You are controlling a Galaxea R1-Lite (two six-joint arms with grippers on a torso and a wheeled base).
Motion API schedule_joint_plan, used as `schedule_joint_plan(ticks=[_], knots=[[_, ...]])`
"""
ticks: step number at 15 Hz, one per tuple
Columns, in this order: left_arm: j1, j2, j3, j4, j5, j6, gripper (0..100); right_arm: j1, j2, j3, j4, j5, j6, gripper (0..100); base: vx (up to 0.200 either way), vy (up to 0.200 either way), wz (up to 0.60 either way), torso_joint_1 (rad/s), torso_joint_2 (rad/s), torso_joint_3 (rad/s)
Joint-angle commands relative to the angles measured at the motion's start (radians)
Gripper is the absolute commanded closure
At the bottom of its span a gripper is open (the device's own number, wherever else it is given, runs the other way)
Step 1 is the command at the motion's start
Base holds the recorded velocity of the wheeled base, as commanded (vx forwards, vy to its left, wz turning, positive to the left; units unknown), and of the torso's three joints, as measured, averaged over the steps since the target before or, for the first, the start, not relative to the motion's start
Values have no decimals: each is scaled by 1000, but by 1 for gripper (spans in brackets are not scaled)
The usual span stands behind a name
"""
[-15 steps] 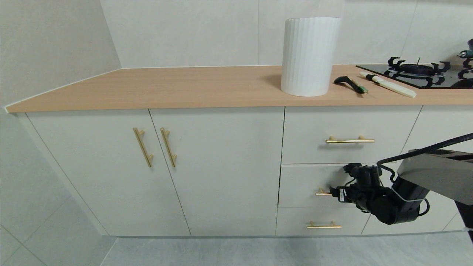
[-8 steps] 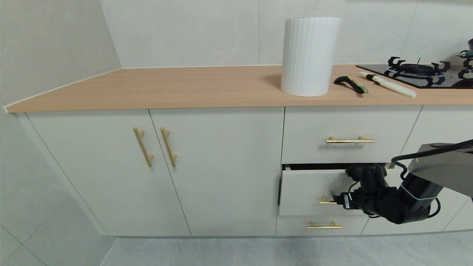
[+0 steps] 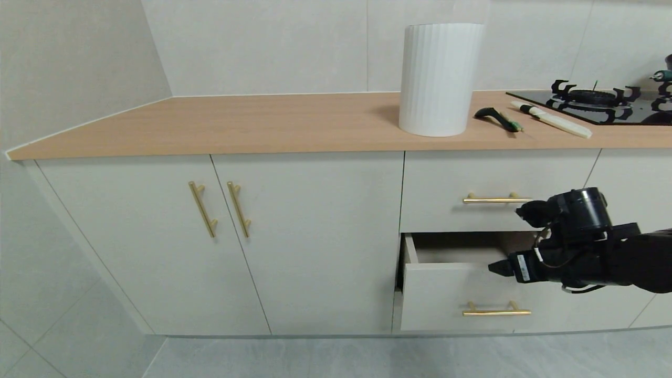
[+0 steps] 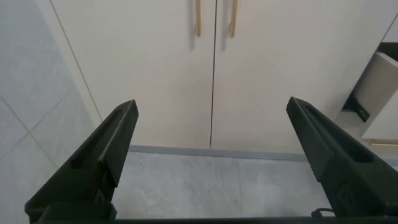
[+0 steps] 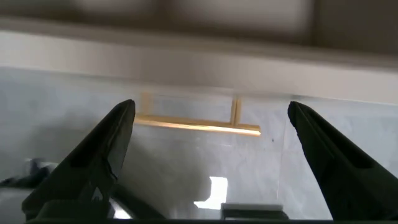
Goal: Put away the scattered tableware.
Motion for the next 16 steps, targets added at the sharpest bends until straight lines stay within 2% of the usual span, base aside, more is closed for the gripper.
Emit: schedule_joint_plan(ticks=[1, 4, 10, 13, 16], knots=[[0, 0, 0, -1, 0, -1, 0, 28, -140, 3, 0, 6, 11, 0, 0, 0, 0, 0, 0, 0], [1, 0, 0, -1, 0, -1, 0, 30, -40, 14, -108, -11, 13, 0, 0, 0, 0, 0, 0, 0], [0, 0, 0, -1, 0, -1, 0, 28, 250, 48, -463, -80, 16, 0, 0, 0, 0, 0, 0, 0], [0, 0, 0, -1, 0, 1, 0, 28, 306, 46, -523, -94, 25, 0, 0, 0, 0, 0, 0, 0], [0, 0, 0, 1, 0, -1, 0, 27, 305, 48, -514, -92, 22, 0, 0, 0, 0, 0, 0, 0]])
